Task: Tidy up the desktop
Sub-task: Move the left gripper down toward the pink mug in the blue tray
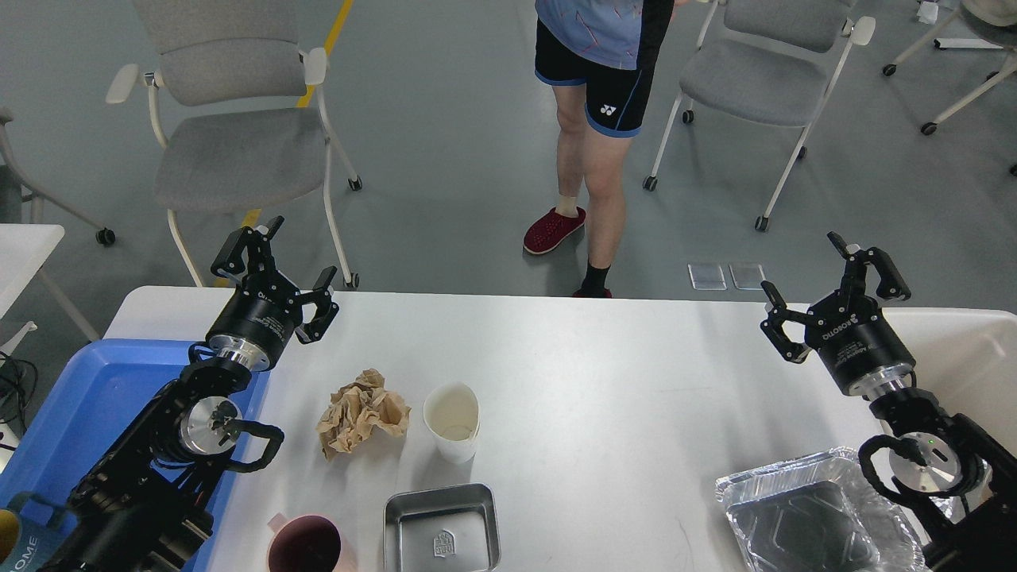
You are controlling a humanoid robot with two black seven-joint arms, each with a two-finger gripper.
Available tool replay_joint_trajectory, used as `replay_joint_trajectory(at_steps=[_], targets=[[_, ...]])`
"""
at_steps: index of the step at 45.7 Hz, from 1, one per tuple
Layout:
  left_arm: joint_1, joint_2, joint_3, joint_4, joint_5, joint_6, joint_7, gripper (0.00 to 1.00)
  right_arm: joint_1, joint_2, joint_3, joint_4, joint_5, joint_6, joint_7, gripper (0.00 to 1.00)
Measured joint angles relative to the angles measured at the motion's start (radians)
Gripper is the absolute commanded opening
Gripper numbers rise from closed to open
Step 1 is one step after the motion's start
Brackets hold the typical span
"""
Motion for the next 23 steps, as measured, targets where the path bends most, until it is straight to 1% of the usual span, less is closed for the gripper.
replay_joint_trajectory(at_steps=[5, 7, 13, 17, 23], targets=[[-0.002, 0.009, 0.01, -0.02, -0.005, 0.054, 0.007, 0.97, 0.0, 0.005, 0.0, 0.0, 0.0, 0.0, 0.0, 1.0], [0.004, 0.017, 0.017, -0.048, -0.005, 0.078, 0.008, 0.97, 0.0, 0.006, 0.0, 0.0, -0.001, 0.0, 0.0, 1.0], [0.038, 0.068, 0.047, -0.133, -0.006, 0.091, 0.011, 0.97, -0.001, 0.007, -0.001, 0.0, -0.001, 0.0, 0.0, 1.0], [0.064, 0.155, 0.095, -0.217, -0.006, 0.092, 0.014, 0.97, -0.004, 0.008, -0.003, 0.0, -0.001, 0.001, 0.0, 1.0], [0.097, 0.363, 0.183, -0.355, -0.006, 0.092, 0.041, 0.97, -0.005, 0.007, -0.003, 0.0, -0.001, 0.003, 0.0, 1.0]])
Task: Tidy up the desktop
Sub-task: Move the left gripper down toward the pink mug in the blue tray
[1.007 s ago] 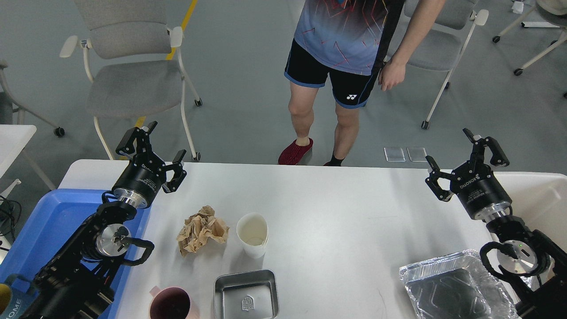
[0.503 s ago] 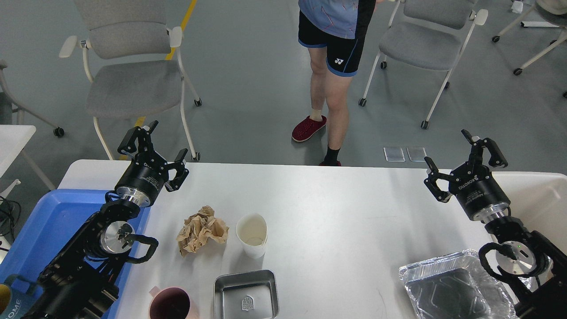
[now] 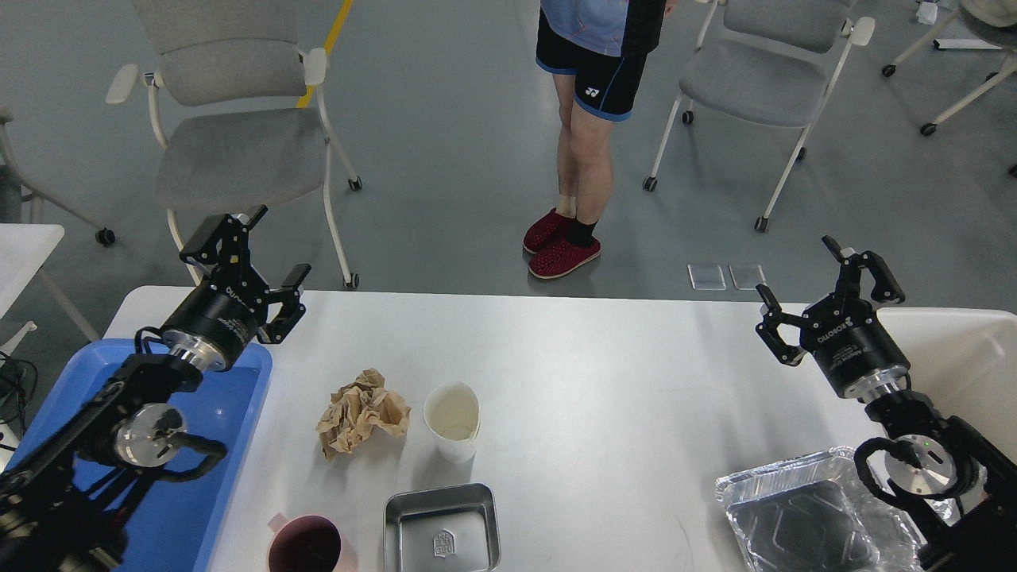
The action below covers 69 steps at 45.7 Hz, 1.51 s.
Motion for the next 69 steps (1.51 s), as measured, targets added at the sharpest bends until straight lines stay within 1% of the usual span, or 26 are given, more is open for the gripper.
replay_joint_trajectory(at_steps=[6, 9, 11, 15, 18, 22, 25, 28, 35, 38, 43, 48, 57, 63, 69], targets=[[0.019, 0.263, 0.081, -0.147, 0.002, 0.0, 0.035, 0.96, 0.0, 0.0, 0.0, -0.003, 0.0, 0.0, 0.0, 1.0], [0.02, 0.4, 0.129, -0.207, 0.0, -0.002, 0.072, 0.96, 0.0, 0.005, 0.0, -0.006, 0.0, 0.0, 0.0, 1.0], [0.016, 0.479, 0.162, -0.241, -0.001, -0.007, 0.106, 0.96, 0.0, 0.011, 0.0, -0.01, 0.0, 0.0, 0.0, 1.0], [-0.008, 0.621, 0.237, -0.303, -0.002, -0.021, 0.205, 0.96, 0.0, 0.022, 0.0, -0.016, 0.0, 0.0, 0.0, 1.0], [-0.033, 0.694, 0.289, -0.336, -0.001, -0.042, 0.278, 0.95, 0.002, 0.024, -0.001, -0.018, -0.001, 0.0, 0.0, 1.0], [-0.063, 0.763, 0.339, -0.36, 0.002, -0.086, 0.345, 0.94, 0.004, 0.026, -0.005, -0.018, -0.001, 0.0, 0.0, 1.0], [-0.073, 0.812, 0.357, -0.371, 0.004, -0.138, 0.368, 0.94, 0.005, 0.026, -0.006, -0.018, -0.002, 0.0, 0.0, 1.0], [-0.076, 0.86, 0.364, -0.385, 0.005, -0.201, 0.375, 0.94, 0.005, 0.026, -0.006, -0.018, -0.002, 0.0, 0.0, 1.0], [-0.076, 0.966, 0.366, -0.409, 0.006, -0.339, 0.37, 0.94, 0.004, 0.026, -0.007, -0.019, -0.002, 0.0, 0.0, 1.0], [-0.075, 0.999, 0.366, -0.411, 0.006, -0.378, 0.366, 0.94, 0.003, 0.027, -0.008, -0.02, -0.002, 0.0, 0.0, 1.0], [-0.076, 1.021, 0.365, -0.411, 0.007, -0.425, 0.363, 0.96, 0.002, 0.028, -0.008, -0.02, -0.002, 0.0, 0.0, 1.0], [-0.079, 1.004, 0.363, -0.412, 0.007, -0.459, 0.364, 0.97, 0.001, 0.028, -0.008, -0.02, -0.002, 0.0, 0.0, 1.0], [-0.069, 0.866, 0.382, -0.412, 0.014, -0.475, 0.392, 0.97, 0.0, 0.027, -0.008, -0.02, -0.002, -0.001, 0.0, 1.0], [-0.071, 0.774, 0.452, -0.41, 0.084, -0.472, 0.424, 0.97, -0.001, 0.027, -0.008, -0.02, -0.002, -0.001, 0.0, 1.0], [-0.071, 0.68, 0.51, -0.404, 0.192, -0.452, 0.433, 0.96, -0.002, 0.026, -0.008, -0.02, -0.002, -0.001, 0.0, 1.0]])
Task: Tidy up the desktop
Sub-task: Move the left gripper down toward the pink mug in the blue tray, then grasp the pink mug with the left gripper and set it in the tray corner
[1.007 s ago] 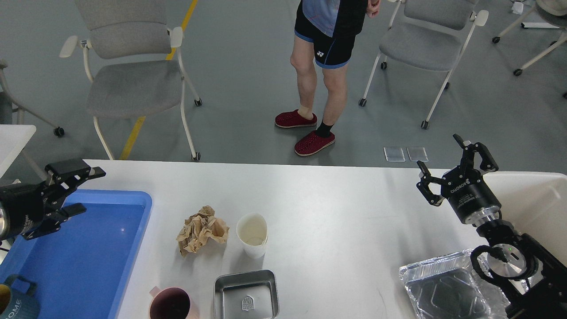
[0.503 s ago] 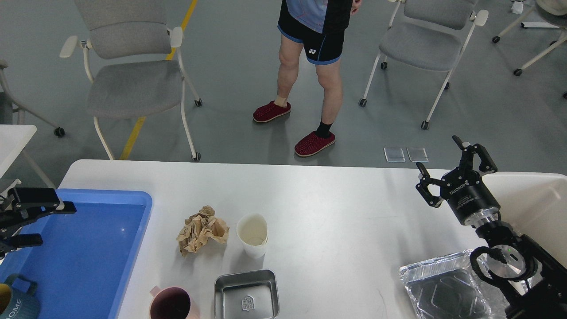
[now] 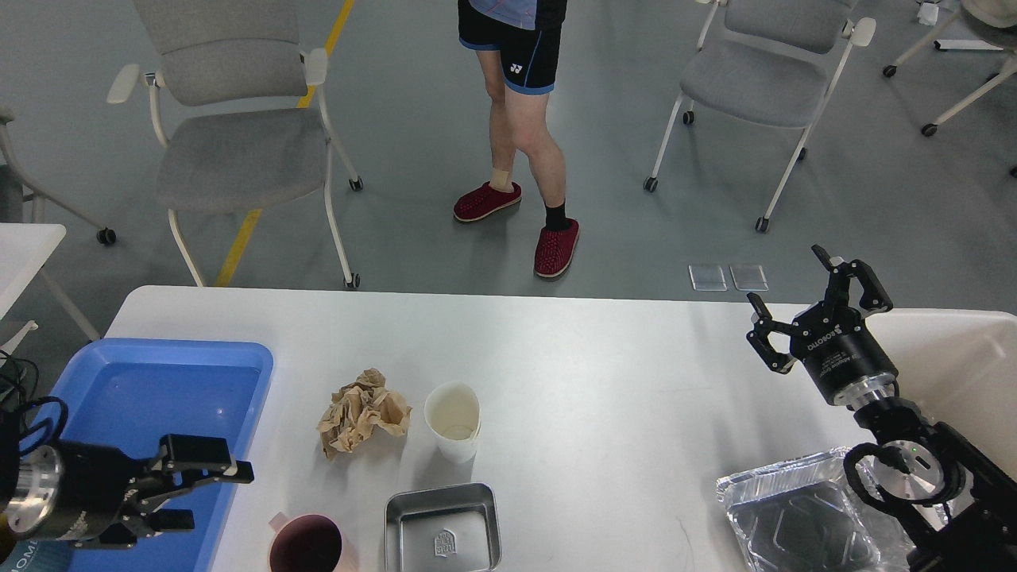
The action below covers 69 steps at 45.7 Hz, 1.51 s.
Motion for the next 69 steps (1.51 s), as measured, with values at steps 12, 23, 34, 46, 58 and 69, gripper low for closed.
replay_joint_trajectory(at_steps=[12, 23, 34, 46, 58, 69], targets=[[0.001, -0.122, 0.076, 0.008, 0.12, 0.075, 0.001, 0.96, -0.002, -0.001, 0.0, 0.001, 0.0, 0.0, 0.0, 1.0], [0.003, -0.153, 0.155, 0.015, 0.184, 0.134, 0.001, 0.95, -0.002, -0.007, 0.0, 0.001, 0.0, 0.0, 0.0, 1.0], [0.002, -0.154, 0.165, 0.018, 0.187, 0.161, -0.003, 0.77, -0.005, -0.002, 0.0, 0.002, 0.001, 0.0, 0.0, 1.0], [0.004, -0.246, 0.172, 0.026, 0.218, 0.199, -0.003, 0.65, -0.003, -0.006, 0.0, 0.002, 0.0, -0.001, -0.002, 1.0], [0.006, -0.27, 0.193, 0.028, 0.294, 0.215, 0.002, 0.56, -0.004, -0.009, 0.0, 0.002, 0.001, -0.003, -0.003, 1.0], [0.012, -0.264, 0.202, 0.028, 0.298, 0.224, 0.041, 0.18, -0.01, -0.006, 0.0, 0.002, 0.0, -0.006, -0.003, 1.0]])
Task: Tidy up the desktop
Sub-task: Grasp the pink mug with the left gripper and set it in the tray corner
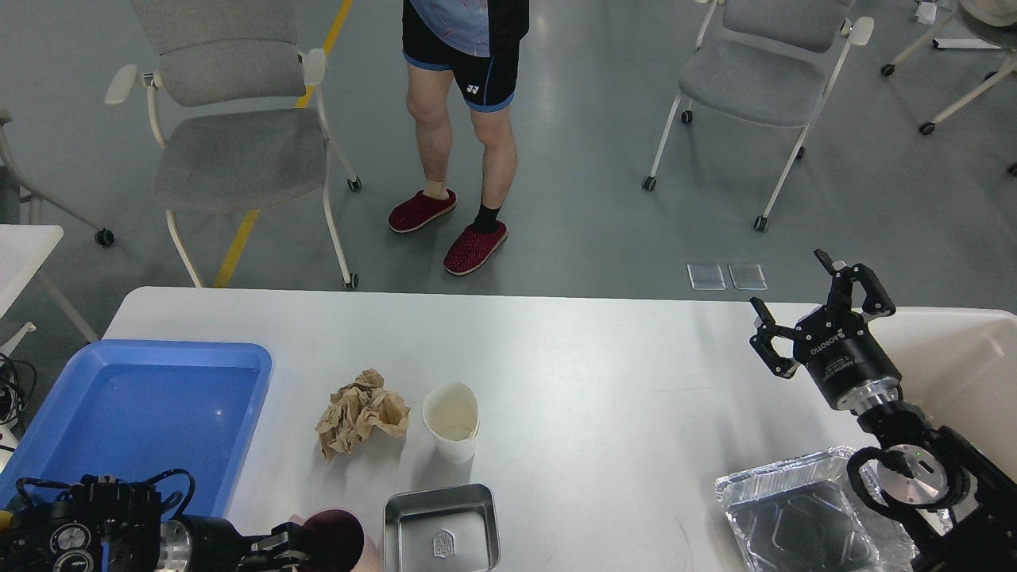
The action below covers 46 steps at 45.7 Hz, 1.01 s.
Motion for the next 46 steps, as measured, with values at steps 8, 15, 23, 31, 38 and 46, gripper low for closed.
replay_joint_trajectory(at_steps=[8, 15, 23, 31, 38, 46], targets=[[0.001, -0.005, 0.0, 0.0, 0.0, 0.001, 0.026, 0.02, 0.0, 0.0, 0.0, 0.0, 0.0, -0.003, 0.0, 1.0], [-0.003, 0.002, -0.001, 0.0, 0.0, 0.001, 0.028, 0.0, 0.0, 0.0, 0.0, -0.002, 0.0, -0.003, 0.0, 1.0], [-0.039, 0.053, -0.011, -0.021, 0.004, -0.031, 0.033, 0.0, 0.0, 0.0, 0.0, -0.002, 0.0, -0.005, 0.0, 1.0], [-0.103, 0.222, -0.096, -0.069, -0.01, -0.173, 0.036, 0.0, 0.0, 0.0, 0.0, -0.002, 0.0, -0.005, 0.0, 1.0], [-0.119, 0.345, -0.343, -0.074, -0.112, -0.343, 0.033, 0.0, 0.0, 0.003, 0.0, -0.002, 0.0, -0.007, 0.0, 1.0], [-0.12, 0.455, -0.551, -0.072, -0.186, -0.484, 0.037, 0.0, 0.004, 0.006, 0.0, -0.002, 0.0, -0.017, 0.0, 1.0]])
